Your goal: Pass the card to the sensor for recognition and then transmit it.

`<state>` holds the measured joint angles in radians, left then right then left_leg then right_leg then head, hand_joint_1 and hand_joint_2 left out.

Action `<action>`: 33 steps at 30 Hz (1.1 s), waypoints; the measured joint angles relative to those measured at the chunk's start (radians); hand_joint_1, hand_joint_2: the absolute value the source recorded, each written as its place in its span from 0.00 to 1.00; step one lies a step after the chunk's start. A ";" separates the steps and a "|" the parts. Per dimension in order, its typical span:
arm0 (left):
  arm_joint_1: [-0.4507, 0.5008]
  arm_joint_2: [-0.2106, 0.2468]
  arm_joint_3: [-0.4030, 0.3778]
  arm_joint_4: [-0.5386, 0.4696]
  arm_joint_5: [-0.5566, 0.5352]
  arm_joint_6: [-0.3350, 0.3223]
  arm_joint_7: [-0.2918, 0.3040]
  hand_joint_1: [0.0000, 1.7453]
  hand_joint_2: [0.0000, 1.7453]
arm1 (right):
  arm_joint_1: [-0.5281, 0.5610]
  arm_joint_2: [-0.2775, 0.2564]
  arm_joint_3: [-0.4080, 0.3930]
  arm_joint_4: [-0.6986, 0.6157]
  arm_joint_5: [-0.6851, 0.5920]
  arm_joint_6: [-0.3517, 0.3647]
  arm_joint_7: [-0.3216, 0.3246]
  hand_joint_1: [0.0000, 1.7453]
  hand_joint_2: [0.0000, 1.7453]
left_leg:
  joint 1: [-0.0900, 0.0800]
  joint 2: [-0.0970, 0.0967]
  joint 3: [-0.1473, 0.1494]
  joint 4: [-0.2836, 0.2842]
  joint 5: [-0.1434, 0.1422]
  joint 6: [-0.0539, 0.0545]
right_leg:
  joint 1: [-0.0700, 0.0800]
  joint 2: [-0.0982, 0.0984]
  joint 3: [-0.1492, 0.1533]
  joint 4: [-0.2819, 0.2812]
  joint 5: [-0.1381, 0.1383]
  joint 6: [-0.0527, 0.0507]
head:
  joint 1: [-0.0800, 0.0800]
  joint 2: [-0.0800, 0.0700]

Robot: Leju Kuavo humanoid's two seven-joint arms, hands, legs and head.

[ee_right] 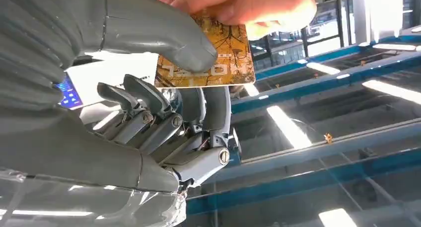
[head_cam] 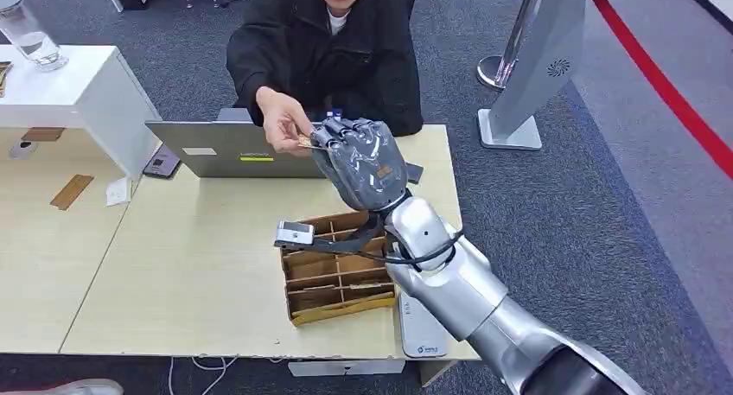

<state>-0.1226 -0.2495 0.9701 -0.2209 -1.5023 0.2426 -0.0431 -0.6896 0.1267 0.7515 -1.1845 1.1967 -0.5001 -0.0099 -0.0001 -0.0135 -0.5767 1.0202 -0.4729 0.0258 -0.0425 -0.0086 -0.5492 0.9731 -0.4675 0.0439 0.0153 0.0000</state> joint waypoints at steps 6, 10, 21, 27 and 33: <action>-0.001 0.000 -0.013 0.000 -0.011 -0.013 0.011 0.00 0.00 | -0.041 0.025 0.003 0.048 0.009 0.018 0.016 0.00 1.00 | 0.000 0.000 0.000 0.000 0.000 0.000 | 0.000 0.000 0.000 0.000 0.000 0.000 | 0.000 0.000; -0.001 0.000 -0.024 0.000 -0.013 -0.017 0.011 0.00 0.00 | -0.052 0.042 0.008 0.077 -0.011 0.018 0.008 0.00 1.00 | 0.000 0.000 0.000 0.000 0.000 0.000 | 0.000 0.000 0.000 0.000 0.000 0.000 | 0.000 0.000; -0.001 0.000 -0.029 0.000 -0.011 -0.017 0.011 0.00 0.00 | -0.054 0.055 0.013 0.097 -0.024 0.018 0.003 0.00 1.00 | 0.000 0.000 0.000 0.000 0.000 0.000 | 0.000 0.000 0.000 0.000 0.000 0.000 | 0.000 0.000; 0.000 0.000 -0.029 0.000 -0.008 -0.018 0.012 0.00 0.00 | -0.051 0.057 0.013 0.094 -0.035 0.010 -0.008 0.00 1.00 | 0.000 0.000 0.000 0.000 0.000 0.000 | 0.000 0.000 0.000 0.000 0.000 0.000 | 0.000 0.000; 0.003 0.001 -0.029 0.000 -0.004 -0.018 0.013 0.00 0.00 | -0.020 0.044 0.012 0.037 -0.052 -0.007 -0.011 0.00 1.00 | 0.000 0.000 0.000 0.000 0.000 0.000 | 0.000 0.000 -0.001 0.000 0.000 0.000 | 0.000 0.000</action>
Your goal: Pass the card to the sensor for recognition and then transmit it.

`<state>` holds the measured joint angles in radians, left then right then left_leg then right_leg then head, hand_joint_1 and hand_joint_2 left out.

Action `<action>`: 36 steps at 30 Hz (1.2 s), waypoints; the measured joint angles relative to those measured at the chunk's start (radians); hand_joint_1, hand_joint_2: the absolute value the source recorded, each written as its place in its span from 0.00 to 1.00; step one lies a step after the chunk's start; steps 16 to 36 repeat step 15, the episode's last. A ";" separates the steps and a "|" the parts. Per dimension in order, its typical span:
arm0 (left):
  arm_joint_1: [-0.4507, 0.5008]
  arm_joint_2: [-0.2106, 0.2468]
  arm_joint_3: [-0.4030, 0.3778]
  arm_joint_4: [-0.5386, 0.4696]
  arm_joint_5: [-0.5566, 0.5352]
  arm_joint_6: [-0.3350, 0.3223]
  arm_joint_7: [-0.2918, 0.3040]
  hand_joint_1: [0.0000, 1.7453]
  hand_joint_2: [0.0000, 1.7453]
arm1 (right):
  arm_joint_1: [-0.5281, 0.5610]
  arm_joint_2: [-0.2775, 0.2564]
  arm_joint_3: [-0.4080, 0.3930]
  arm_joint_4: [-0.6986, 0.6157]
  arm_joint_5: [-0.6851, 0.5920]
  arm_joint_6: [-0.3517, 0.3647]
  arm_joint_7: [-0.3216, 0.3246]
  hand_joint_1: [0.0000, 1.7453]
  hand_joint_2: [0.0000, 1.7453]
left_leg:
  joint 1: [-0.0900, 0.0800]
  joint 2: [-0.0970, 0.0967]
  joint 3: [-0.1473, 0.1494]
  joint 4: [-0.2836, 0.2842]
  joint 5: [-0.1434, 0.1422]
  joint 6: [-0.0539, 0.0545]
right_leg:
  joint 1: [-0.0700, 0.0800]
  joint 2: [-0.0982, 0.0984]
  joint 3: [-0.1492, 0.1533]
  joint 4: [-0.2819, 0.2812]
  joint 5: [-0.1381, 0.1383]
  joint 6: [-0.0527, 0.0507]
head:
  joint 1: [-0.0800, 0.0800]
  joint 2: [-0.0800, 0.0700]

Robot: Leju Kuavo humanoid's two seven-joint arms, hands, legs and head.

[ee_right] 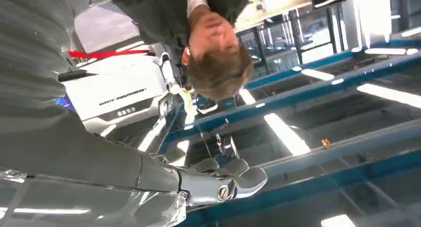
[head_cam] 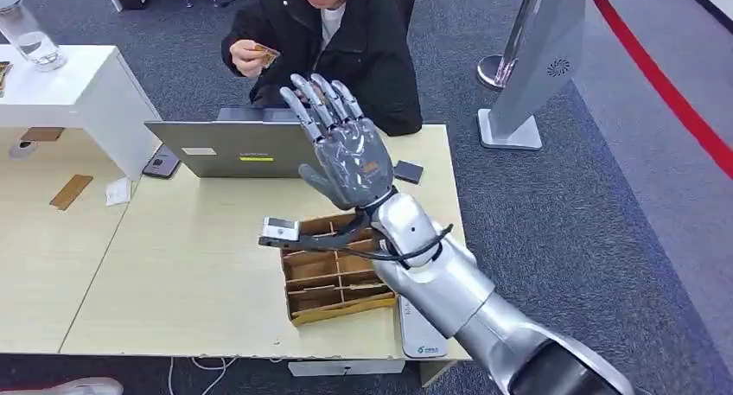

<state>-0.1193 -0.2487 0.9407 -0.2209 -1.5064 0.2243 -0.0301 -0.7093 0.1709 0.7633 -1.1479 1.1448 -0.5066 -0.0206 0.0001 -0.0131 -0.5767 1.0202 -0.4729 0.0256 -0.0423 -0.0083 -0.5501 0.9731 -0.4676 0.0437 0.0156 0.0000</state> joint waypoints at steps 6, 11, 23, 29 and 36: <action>0.015 0.000 0.000 0.000 0.017 0.008 -0.002 0.00 0.00 | 0.060 -0.025 -0.016 -0.091 -0.028 -0.035 -0.006 0.00 0.00 | 0.000 -0.001 0.000 0.000 0.000 0.000 | 0.000 -0.001 0.000 -0.001 0.000 0.000 | 0.000 0.000; 0.039 0.000 0.000 0.000 0.045 0.027 -0.013 0.00 0.00 | 0.207 -0.067 -0.057 -0.238 -0.146 -0.075 -0.056 0.00 0.00 | 0.000 -0.001 0.000 0.000 -0.001 0.000 | 0.000 -0.001 -0.001 -0.001 -0.001 0.000 | 0.000 0.000; 0.051 0.000 0.002 0.000 0.072 0.040 -0.021 0.00 0.00 | 0.365 -0.096 -0.116 -0.363 -0.357 -0.085 -0.167 0.00 0.00 | 0.000 -0.001 -0.001 0.000 -0.001 0.001 | 0.000 -0.001 0.000 -0.001 -0.001 0.000 | 0.000 0.000; 0.051 0.000 0.002 0.000 0.072 0.040 -0.021 0.00 0.00 | 0.365 -0.096 -0.116 -0.363 -0.357 -0.085 -0.167 0.00 0.00 | 0.000 -0.001 -0.001 0.000 -0.001 0.001 | 0.000 -0.001 0.000 -0.001 -0.001 0.000 | 0.000 0.000; 0.051 0.000 0.002 0.000 0.072 0.040 -0.021 0.00 0.00 | 0.365 -0.096 -0.116 -0.363 -0.357 -0.085 -0.167 0.00 0.00 | 0.000 -0.001 -0.001 0.000 -0.001 0.001 | 0.000 -0.001 0.000 -0.001 -0.001 0.000 | 0.000 0.000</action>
